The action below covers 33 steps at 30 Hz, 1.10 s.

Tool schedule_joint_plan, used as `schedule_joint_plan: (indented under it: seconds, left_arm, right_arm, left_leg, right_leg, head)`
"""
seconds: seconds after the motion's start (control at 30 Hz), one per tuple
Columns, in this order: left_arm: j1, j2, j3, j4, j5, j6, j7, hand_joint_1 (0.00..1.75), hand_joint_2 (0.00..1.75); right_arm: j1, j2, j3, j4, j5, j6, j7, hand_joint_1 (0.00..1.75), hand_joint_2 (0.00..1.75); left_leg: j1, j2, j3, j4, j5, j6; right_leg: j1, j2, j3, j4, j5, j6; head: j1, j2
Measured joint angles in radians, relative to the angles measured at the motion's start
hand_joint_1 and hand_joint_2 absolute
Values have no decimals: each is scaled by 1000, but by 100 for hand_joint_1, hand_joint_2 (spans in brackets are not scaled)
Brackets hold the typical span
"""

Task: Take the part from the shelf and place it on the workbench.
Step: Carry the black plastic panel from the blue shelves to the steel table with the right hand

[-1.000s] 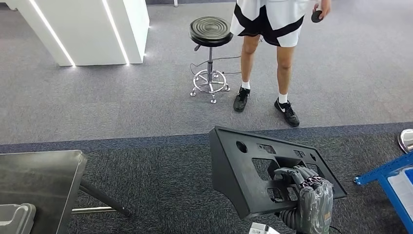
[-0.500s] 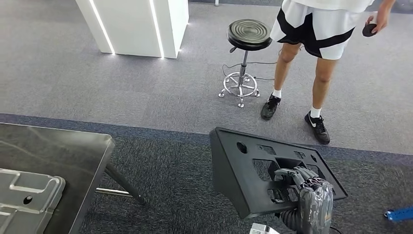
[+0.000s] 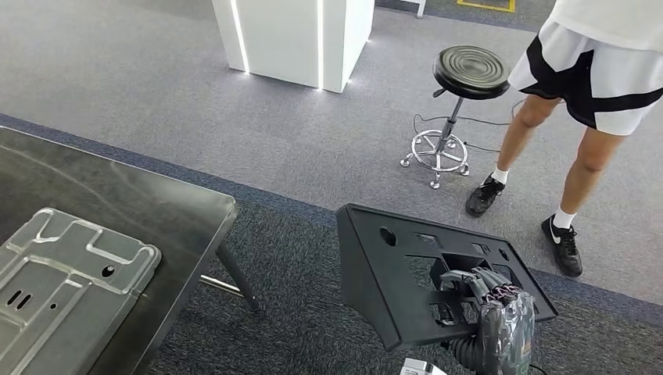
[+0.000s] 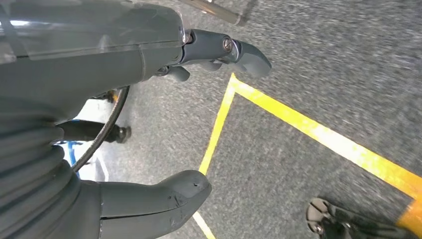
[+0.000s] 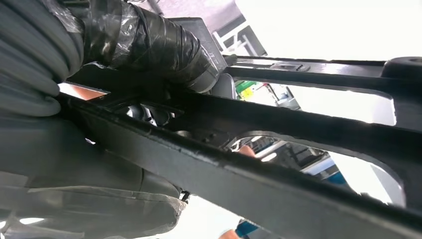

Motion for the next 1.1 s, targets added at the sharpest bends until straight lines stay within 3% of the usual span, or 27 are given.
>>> schedule_joint_plan:
  seconds: [0.07, 0.1, 0.17, 0.2, 0.23, 0.27, 0.33, 0.37, 0.43, 0.47, 0.5, 0.57, 0.63, 0.7, 0.73, 0.77, 0.83, 0.9, 0.93, 1.0, 1.03, 1.1]
  left_arm:
    - [-1, 0, 0, 0, 0, 0, 0, 0, 175]
    - [-2, 1, 0, 0, 0, 0, 0, 0, 175]
    - [-4, 1, 0, 0, 0, 0, 0, 0, 175]
    - [-5, 1, 0, 0, 0, 0, 0, 0, 175]
    - [-4, 1, 0, 0, 0, 0, 0, 0, 175]
    - [-4, 1, 0, 0, 0, 0, 0, 0, 175]
    - [-5, 0, 0, 0, 0, 0, 0, 0, 175]
    - [-6, 0, 0, 0, 0, 0, -1, 0, 175]
    - [-5, -1, 0, 0, 0, 0, -1, 0, 175]
    - [-3, -1, 0, 0, 0, 0, -1, 0, 175]
    - [0, 0, 0, 0, -1, 0, -2, 0, 175]
    - [0, 0, 0, 0, -1, 0, -2, 0, 175]
    - [-4, -1, 0, 0, -2, 1, -2, 0, 175]
    - [-5, -1, 0, 0, -3, 1, -2, 0, 175]
    - [-4, -1, 0, 0, -3, 1, -3, 0, 175]
    - [-3, 0, 0, 0, -4, 1, -3, 0, 175]
    - [-2, 0, 0, 0, -5, 1, -3, 0, 175]
    - [-4, 1, 0, 0, -5, 1, -4, 0, 175]
    - [-4, 1, 0, 0, -5, 1, -4, 0, 175]
    - [-1, 2, 0, 0, -5, 1, -4, 0, 175]
    - [-1, 2, 0, 0, -5, 1, -4, 0, 175]
    - [-2, 2, 0, 0, -6, 1, -4, 0, 175]
  right_arm:
    - [1, 0, -1, -3, 0, 0, 0, 175, 175]
    - [3, 0, -1, -5, 0, 0, 0, 175, 175]
    - [7, -1, -2, -5, 0, 0, 0, 175, 175]
    - [8, -1, -2, -5, 0, 0, 1, 175, 175]
    - [8, -1, -2, -5, 0, 0, 1, 175, 175]
    - [8, -1, -2, -5, 0, 0, 1, 175, 175]
    - [9, -1, -2, -5, 0, 0, 1, 175, 175]
    - [10, -1, -2, -6, 0, 0, 1, 175, 175]
    - [11, -1, -2, -6, 0, 0, 1, 175, 175]
    - [11, -1, -2, -7, 0, 0, 1, 175, 175]
    - [10, -1, -3, -8, 0, 0, 1, 175, 175]
    - [11, -1, -3, -11, 0, 0, 1, 175, 175]
    - [13, -1, -3, -13, 0, 0, 1, 175, 175]
    - [14, -1, -3, -13, 0, 0, 2, 175, 175]
    - [14, -1, -3, -13, 0, 0, 2, 175, 175]
    - [14, -1, -3, -13, 0, 0, 2, 175, 175]
    - [14, -1, -3, -13, 0, 0, 2, 175, 175]
    - [13, -1, -3, -13, 0, 0, 2, 175, 175]
    - [12, -1, -3, -13, 0, 0, 2, 175, 175]
    - [9, -1, -3, -13, 0, 0, 3, 175, 175]
    - [8, -1, -4, -13, 0, 0, 3, 175, 175]
    - [7, -1, -5, -13, 0, 0, 3, 175, 175]
  left_leg:
    - [4, -19, 5, -8, 5, 14]
    - [4, -28, 5, -9, 6, 19]
    - [2, -50, 5, -8, 6, 24]
    - [0, -64, 6, -7, 5, 24]
    - [-1, -77, 7, -5, 4, 24]
    - [-2, -92, 9, -3, 3, 24]
    - [-3, -119, 10, 2, 0, 20]
    - [-2, -131, 8, 5, -1, 17]
    - [1, -154, 0, 8, 0, 5]
    - [3, -166, -5, 6, 2, -2]
    - [4, -164, -8, 8, 1, -8]
    - [1, -114, -28, 49, -28, -18]
    - [2, -55, -84, 165, -94, -26]
    - [7, -40, -138, 272, -133, -34]
    - [9, -36, -140, 277, -124, -37]
    - [11, -31, -122, 243, -98, -39]
    - [10, 4, -48, 106, -35, -36]
    - [4, 33, 0, 16, -7, -24]
    - [1, 33, 4, 5, -7, -17]
    - [1, 10, 3, 2, -3, -3]
    - [2, -1, 5, -2, 0, 3]
    - [7, -20, 10, -9, 6, 16]
  right_leg:
    - [-6, 51, -23, 57, -39, 8]
    - [-8, 82, -51, 115, -71, 9]
    - [-8, 106, -121, 246, -122, 10]
    - [-8, 109, -144, 280, -123, 10]
    - [-8, 111, -150, 279, -104, 8]
    - [-8, 116, -136, 238, -67, 5]
    - [-8, 157, -83, 107, 7, -4]
    - [-8, 178, -64, 56, 27, -8]
    - [-5, 196, -52, 22, 29, -13]
    - [-4, 184, -50, 18, 31, -16]
    - [-5, 171, -47, 12, 34, -21]
    - [-9, 143, -39, -2, 40, -33]
    - [-7, 113, -35, -7, 40, -41]
    - [-5, 81, -35, -7, 37, -42]
    - [-5, 66, -33, -6, 35, -40]
    - [-5, 53, -31, -6, 33, -38]
    - [-4, 28, -24, -4, 25, -31]
    - [1, 7, -18, -1, 18, -21]
    - [3, -3, -16, 0, 16, -16]
    - [1, -13, -11, 1, 12, -6]
    - [-2, 4, -11, 9, 3, -1]
    - [-7, 62, -39, 79, -44, 7]
  head:
    - [0, 0]
    - [0, 0]
    - [0, 0]
    - [0, 0]
    - [0, 0]
    - [0, 0]
    - [0, 0]
    - [0, 0]
    - [0, 0]
    - [0, 0]
    - [0, 0]
    - [-1, 0]
    - [-2, 0]
    - [-2, 0]
    - [-2, 0]
    - [-2, 0]
    - [-2, 0]
    - [-2, 0]
    - [-1, 0]
    - [-1, 0]
    - [-1, 0]
    - [-1, 0]
